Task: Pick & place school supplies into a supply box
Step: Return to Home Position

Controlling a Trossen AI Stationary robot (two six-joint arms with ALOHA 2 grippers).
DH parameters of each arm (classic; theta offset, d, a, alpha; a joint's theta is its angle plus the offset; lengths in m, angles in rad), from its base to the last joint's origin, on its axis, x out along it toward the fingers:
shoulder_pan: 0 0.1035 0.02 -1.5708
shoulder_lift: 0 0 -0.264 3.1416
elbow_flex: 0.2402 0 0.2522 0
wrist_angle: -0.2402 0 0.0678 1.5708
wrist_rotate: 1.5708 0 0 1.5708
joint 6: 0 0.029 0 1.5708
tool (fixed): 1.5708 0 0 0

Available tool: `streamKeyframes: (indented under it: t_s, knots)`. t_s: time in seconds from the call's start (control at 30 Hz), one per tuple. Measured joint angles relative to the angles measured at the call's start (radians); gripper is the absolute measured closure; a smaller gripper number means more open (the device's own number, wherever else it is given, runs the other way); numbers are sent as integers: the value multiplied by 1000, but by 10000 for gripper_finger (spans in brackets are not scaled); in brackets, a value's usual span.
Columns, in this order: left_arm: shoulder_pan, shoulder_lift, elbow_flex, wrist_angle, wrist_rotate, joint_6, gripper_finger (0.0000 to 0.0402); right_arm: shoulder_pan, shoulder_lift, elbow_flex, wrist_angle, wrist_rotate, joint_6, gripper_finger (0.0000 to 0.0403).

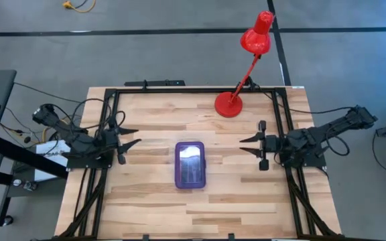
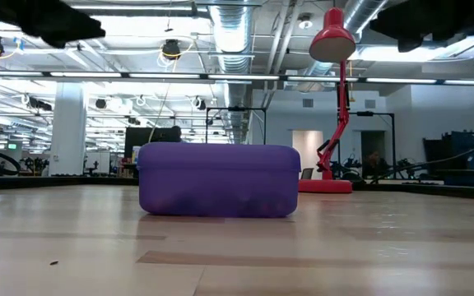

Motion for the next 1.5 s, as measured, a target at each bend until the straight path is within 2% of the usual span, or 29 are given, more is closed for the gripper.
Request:
streamKeyframes:
  t_s: [0.07, 0.2, 0.23, 0.4, 0.57, 0.7, 0.87, 1.0, 1.3, 1.4, 1.5]
  knots:
    - [8, -52, -50, 52, 34, 31, 239, -3, -1, -3, 14, -1, 0, 296]
    - [61, -150, -108, 140, 367, 147, 239, -18, 1, -3, 53, -5, -9, 296]
    - [79, -161, -123, 155, 414, 153, 239, -22, 3, -3, 65, -9, -14, 296]
    - [190, -168, -182, 181, 493, 133, 239, -49, 39, -3, 144, -73, -44, 296]
    - [337, -168, -219, 234, 677, 133, 239, -86, 78, -3, 155, -86, -29, 296]
    - [452, -168, -219, 237, 783, 135, 239, -144, 93, -3, 156, -217, -18, 296]
    - [565, -171, -219, 212, 846, 148, 239, -227, 92, -3, 158, -306, -3, 296]
    - [610, -171, -219, 145, 889, 146, 239, -263, 70, -51, 202, -365, 9, 296]
    - [617, -171, -219, 110, 887, 118, 239, -267, -17, -280, 460, -356, 46, 296]
    - [617, -172, -232, 119, 874, 113, 239, -266, -43, -316, 484, -354, 54, 296]
    - [617, -200, -295, 170, 858, 96, 239, -266, -58, -325, 468, -353, 54, 296]
